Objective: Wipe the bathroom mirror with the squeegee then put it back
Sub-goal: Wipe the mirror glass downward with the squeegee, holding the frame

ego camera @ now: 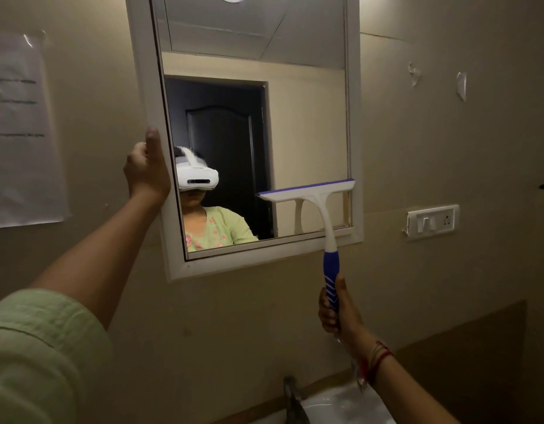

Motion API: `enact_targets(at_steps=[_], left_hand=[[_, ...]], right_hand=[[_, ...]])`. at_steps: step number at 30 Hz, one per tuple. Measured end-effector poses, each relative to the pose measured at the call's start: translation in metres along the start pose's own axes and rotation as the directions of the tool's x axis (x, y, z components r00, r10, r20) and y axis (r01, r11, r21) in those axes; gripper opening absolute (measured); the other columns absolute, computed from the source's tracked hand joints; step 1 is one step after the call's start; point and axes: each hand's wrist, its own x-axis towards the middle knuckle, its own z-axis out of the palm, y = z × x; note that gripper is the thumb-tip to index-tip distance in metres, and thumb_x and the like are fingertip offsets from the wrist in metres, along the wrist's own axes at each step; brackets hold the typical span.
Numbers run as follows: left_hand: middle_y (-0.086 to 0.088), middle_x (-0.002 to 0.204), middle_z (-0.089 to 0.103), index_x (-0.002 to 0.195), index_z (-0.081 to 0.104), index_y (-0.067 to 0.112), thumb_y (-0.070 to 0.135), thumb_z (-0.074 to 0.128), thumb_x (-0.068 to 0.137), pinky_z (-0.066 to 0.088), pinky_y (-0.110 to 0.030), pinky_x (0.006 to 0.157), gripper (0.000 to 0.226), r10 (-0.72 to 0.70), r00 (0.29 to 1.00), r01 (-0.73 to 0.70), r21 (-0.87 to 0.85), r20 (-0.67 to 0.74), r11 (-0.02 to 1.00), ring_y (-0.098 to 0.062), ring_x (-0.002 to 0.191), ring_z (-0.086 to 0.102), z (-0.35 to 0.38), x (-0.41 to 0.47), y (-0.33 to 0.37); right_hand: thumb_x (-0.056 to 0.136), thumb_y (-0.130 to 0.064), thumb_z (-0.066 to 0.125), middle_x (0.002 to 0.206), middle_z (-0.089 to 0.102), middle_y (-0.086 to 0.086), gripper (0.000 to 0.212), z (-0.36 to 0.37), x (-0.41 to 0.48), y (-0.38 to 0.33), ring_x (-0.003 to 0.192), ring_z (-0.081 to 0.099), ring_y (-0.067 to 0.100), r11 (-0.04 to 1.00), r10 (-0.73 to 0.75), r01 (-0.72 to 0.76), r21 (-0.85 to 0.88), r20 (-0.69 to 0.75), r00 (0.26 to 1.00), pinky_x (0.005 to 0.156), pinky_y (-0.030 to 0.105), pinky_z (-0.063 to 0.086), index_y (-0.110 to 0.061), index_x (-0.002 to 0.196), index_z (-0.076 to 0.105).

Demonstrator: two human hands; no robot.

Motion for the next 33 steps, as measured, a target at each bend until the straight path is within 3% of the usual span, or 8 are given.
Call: enact_targets(at_steps=[6, 9, 12, 16, 19, 23, 28, 33], left_hand=[[0.004, 0.057, 0.034, 0.056, 0.028, 0.021, 0.053, 0.028, 0.093, 0.015, -0.034, 0.055, 0.049, 0.02, 1.0, -0.02, 0.001, -0.004, 1.0, -0.018, 0.063, 0.035, 0.0, 0.0, 0.0], [0.006, 0.058, 0.035, 0.057, 0.03, 0.022, 0.055, 0.027, 0.092, 0.022, -0.032, 0.056, 0.049, 0.007, 1.0, -0.007, -0.002, 0.0, 1.0, -0.016, 0.059, 0.034, 0.0, 0.0, 0.0], [0.006, 0.059, 0.036, 0.057, 0.031, 0.023, 0.057, 0.026, 0.091, 0.026, -0.031, 0.062, 0.048, -0.006, 1.0, 0.005, 0.01, 0.008, 1.0, -0.017, 0.07, 0.038, 0.001, 0.001, -0.001], [0.006, 0.059, 0.034, 0.057, 0.029, 0.022, 0.055, 0.026, 0.092, 0.025, -0.03, 0.063, 0.048, -0.012, 1.0, 0.012, 0.004, 0.01, 1.0, -0.016, 0.061, 0.035, 0.002, 0.003, -0.002], [0.005, 0.059, 0.035, 0.058, 0.031, 0.022, 0.056, 0.027, 0.092, 0.026, -0.031, 0.064, 0.048, -0.021, 1.0, 0.021, 0.006, 0.009, 1.0, -0.018, 0.073, 0.038, 0.003, 0.004, -0.003], [0.006, 0.059, 0.035, 0.058, 0.032, 0.023, 0.056, 0.026, 0.091, 0.026, -0.03, 0.064, 0.048, -0.021, 1.0, 0.021, 0.005, 0.012, 1.0, -0.017, 0.074, 0.038, 0.003, 0.005, -0.004], [0.007, 0.06, 0.035, 0.058, 0.032, 0.023, 0.056, 0.027, 0.091, 0.027, -0.031, 0.059, 0.047, -0.029, 0.999, 0.029, -0.014, 0.018, 0.999, -0.015, 0.064, 0.037, 0.001, 0.003, -0.001], [0.006, 0.058, 0.033, 0.057, 0.029, 0.023, 0.055, 0.028, 0.092, 0.021, -0.031, 0.051, 0.047, -0.021, 1.0, 0.021, -0.013, 0.011, 1.0, -0.005, 0.053, 0.029, 0.002, 0.0, 0.001]], right_hand=[[0.038, -0.091, 0.057, 0.039, 0.037, -0.006, 0.078, -0.006, -0.008, 0.019, 0.031, 0.029, 0.006, 1.0, 0.018, -0.017, 0.019, -0.022, 1.0, 0.036, 0.013, 0.025, -0.016, 0.056, 0.043], [0.038, -0.09, 0.057, 0.038, 0.036, -0.006, 0.078, -0.005, -0.011, 0.022, 0.031, 0.028, 0.006, 0.999, 0.028, -0.027, 0.022, -0.025, 0.999, 0.036, 0.013, 0.024, -0.016, 0.055, 0.043], [0.039, -0.09, 0.056, 0.038, 0.037, -0.007, 0.076, -0.004, -0.014, 0.025, 0.031, 0.029, 0.006, 0.999, 0.036, -0.035, 0.028, -0.021, 0.999, 0.036, 0.014, 0.024, -0.017, 0.054, 0.043], [0.043, -0.09, 0.054, 0.038, 0.037, -0.008, 0.076, -0.006, -0.018, 0.035, 0.031, 0.029, 0.006, 0.997, 0.06, -0.06, 0.038, -0.012, 0.998, 0.036, 0.014, 0.026, -0.016, 0.056, 0.042], [0.042, -0.09, 0.056, 0.039, 0.038, -0.007, 0.074, -0.009, -0.021, 0.042, 0.031, 0.031, 0.006, 0.995, 0.088, -0.087, 0.049, -0.023, 0.996, 0.035, 0.014, 0.027, -0.018, 0.054, 0.044], [0.059, -0.079, 0.042, 0.038, 0.038, -0.007, 0.063, -0.01, -0.026, 0.046, 0.031, 0.031, 0.006, 0.991, 0.128, -0.126, 0.052, -0.035, 0.991, 0.035, 0.014, 0.026, -0.015, 0.057, 0.042], [0.062, -0.073, 0.04, 0.038, 0.037, -0.007, 0.059, -0.01, -0.032, 0.049, 0.03, 0.03, 0.006, 0.989, 0.138, -0.135, 0.065, -0.047, 0.989, 0.035, 0.014, 0.025, -0.015, 0.057, 0.042], [0.044, -0.088, 0.057, 0.039, 0.037, -0.006, 0.072, -0.006, -0.038, 0.051, 0.031, 0.03, 0.006, 0.985, 0.137, -0.133, 0.107, -0.029, 0.99, 0.035, 0.013, 0.026, -0.017, 0.054, 0.045]])
